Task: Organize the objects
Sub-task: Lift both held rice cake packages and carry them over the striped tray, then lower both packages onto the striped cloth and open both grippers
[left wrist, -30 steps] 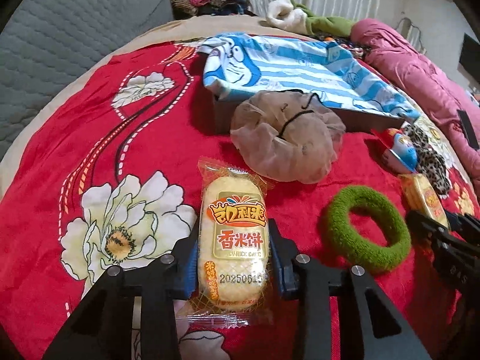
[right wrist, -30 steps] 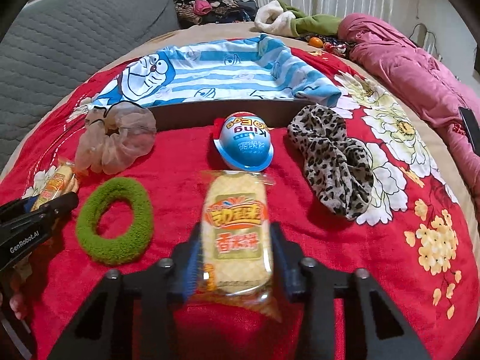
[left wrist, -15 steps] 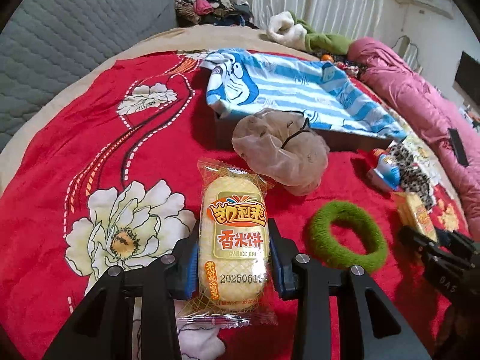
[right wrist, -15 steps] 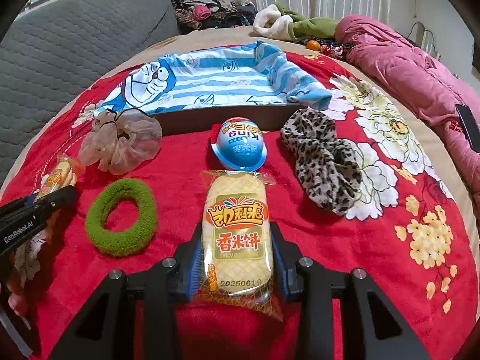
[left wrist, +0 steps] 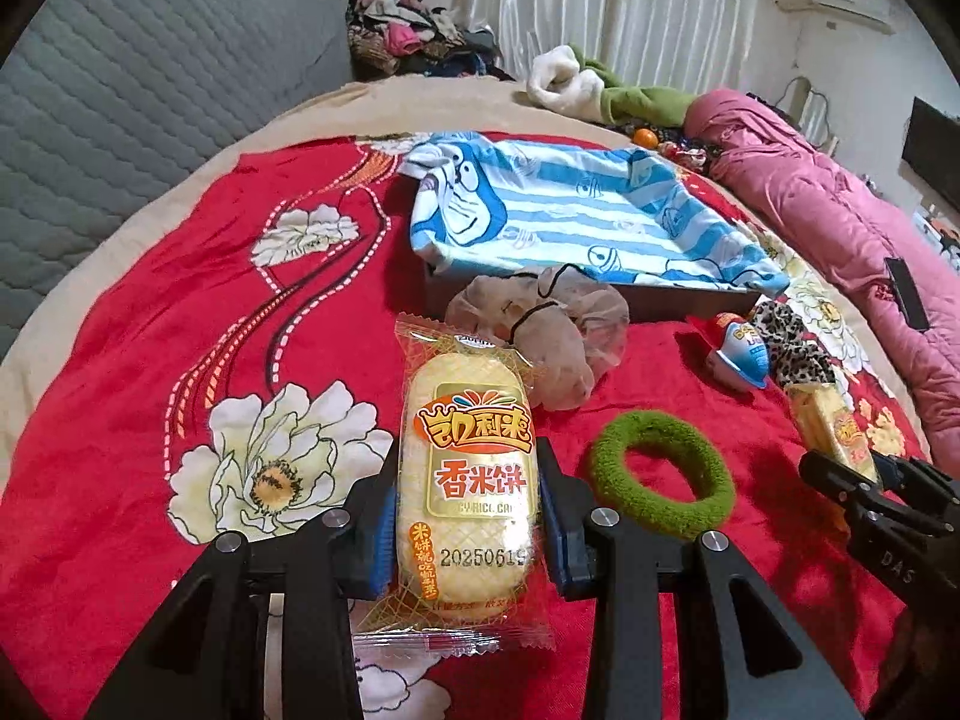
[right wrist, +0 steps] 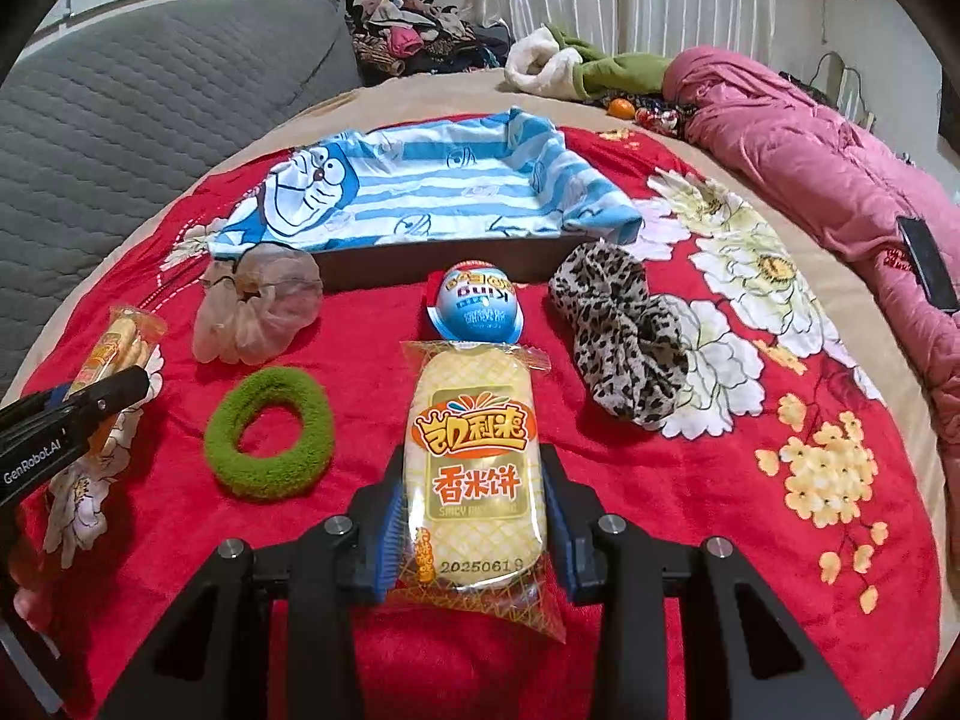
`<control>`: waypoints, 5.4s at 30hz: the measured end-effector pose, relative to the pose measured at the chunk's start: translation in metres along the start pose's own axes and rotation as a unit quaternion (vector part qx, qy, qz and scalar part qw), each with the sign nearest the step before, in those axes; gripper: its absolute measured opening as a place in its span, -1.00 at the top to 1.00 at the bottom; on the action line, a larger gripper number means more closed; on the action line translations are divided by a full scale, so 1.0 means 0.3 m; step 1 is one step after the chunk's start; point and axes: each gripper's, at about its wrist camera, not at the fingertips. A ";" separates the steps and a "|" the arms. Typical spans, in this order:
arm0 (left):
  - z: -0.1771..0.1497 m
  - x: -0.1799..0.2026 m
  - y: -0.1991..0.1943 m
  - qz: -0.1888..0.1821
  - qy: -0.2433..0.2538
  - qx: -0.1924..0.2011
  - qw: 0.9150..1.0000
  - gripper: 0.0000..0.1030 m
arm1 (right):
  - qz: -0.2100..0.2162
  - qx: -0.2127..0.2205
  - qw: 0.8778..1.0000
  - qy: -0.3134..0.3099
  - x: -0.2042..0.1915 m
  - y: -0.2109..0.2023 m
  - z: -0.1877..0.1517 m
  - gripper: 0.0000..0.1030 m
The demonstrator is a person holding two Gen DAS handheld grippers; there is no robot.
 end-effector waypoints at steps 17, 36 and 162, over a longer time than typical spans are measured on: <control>-0.022 0.064 -0.148 0.011 -0.003 0.025 1.000 0.24 | 0.006 0.054 0.999 -0.006 -0.002 -0.205 0.032 0.23; 0.038 0.198 -0.419 0.034 0.028 0.098 0.994 0.24 | 0.018 0.119 0.993 -0.011 0.016 -0.455 0.059 0.23; 0.709 -0.008 0.902 0.093 -0.005 -0.075 0.993 0.22 | 0.002 -0.071 0.996 -0.060 -0.151 0.765 0.768 0.22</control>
Point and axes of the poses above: each gripper's, at about its wrist camera, not at the fingertips, and y roughly the way its jaws point, x to its right, z to its top, and after that the axes turned 11 degrees about -z, right-handed
